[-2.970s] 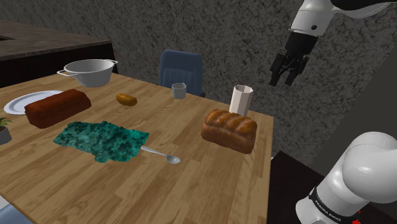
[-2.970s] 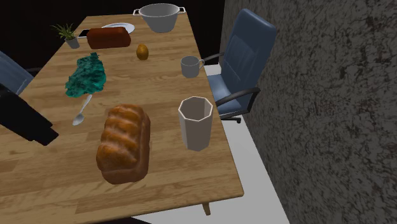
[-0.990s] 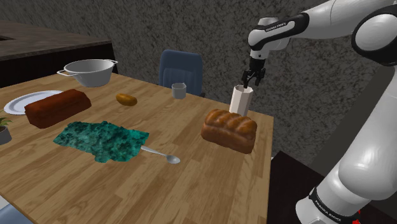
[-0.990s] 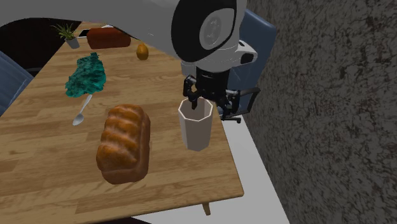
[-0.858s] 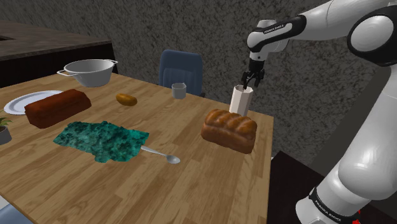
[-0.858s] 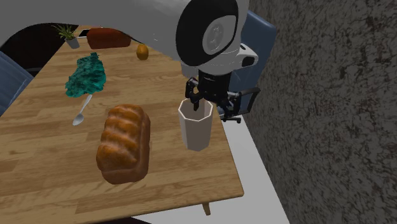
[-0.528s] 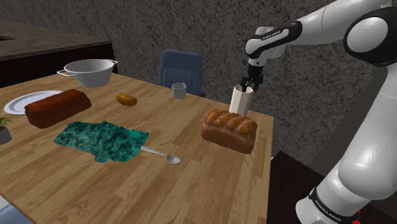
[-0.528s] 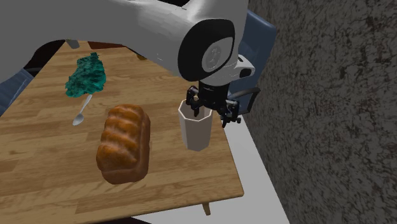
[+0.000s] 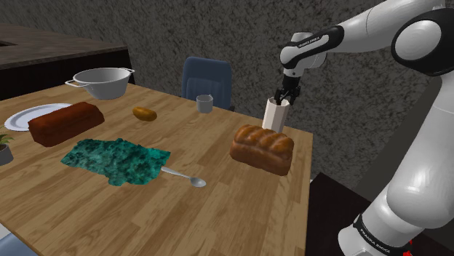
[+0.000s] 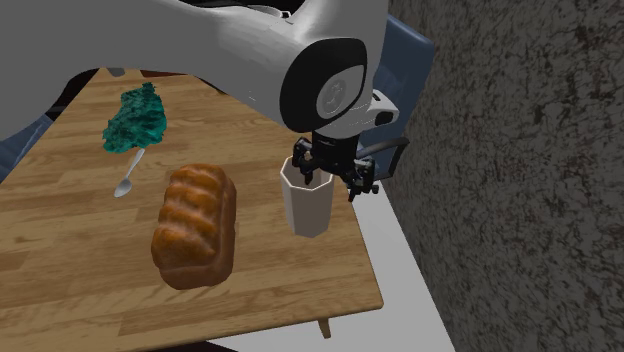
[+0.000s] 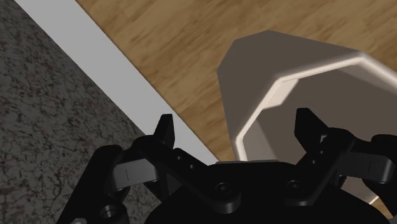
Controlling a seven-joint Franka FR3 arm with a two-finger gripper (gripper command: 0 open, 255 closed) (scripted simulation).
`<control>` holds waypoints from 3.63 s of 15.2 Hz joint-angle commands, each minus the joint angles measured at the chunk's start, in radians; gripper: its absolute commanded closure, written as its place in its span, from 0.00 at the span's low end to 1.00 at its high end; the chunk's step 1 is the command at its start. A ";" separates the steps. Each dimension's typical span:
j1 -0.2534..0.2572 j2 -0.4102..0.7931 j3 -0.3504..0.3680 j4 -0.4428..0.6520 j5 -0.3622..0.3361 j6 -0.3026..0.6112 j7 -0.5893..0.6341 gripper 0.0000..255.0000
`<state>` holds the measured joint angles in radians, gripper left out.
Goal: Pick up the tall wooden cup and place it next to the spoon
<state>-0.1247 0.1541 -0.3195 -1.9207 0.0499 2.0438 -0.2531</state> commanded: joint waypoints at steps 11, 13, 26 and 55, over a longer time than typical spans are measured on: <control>0.000 -0.005 0.000 0.008 -0.002 -0.012 0.001 1.00; 0.001 -0.013 -0.001 0.025 -0.005 -0.037 0.004 1.00; 0.003 -0.050 -0.003 0.156 -0.020 -0.203 0.013 1.00; -0.019 0.022 -0.013 0.643 0.003 -0.622 0.000 1.00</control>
<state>-0.1412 0.1685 -0.3312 -1.3024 0.0505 1.4390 -0.2510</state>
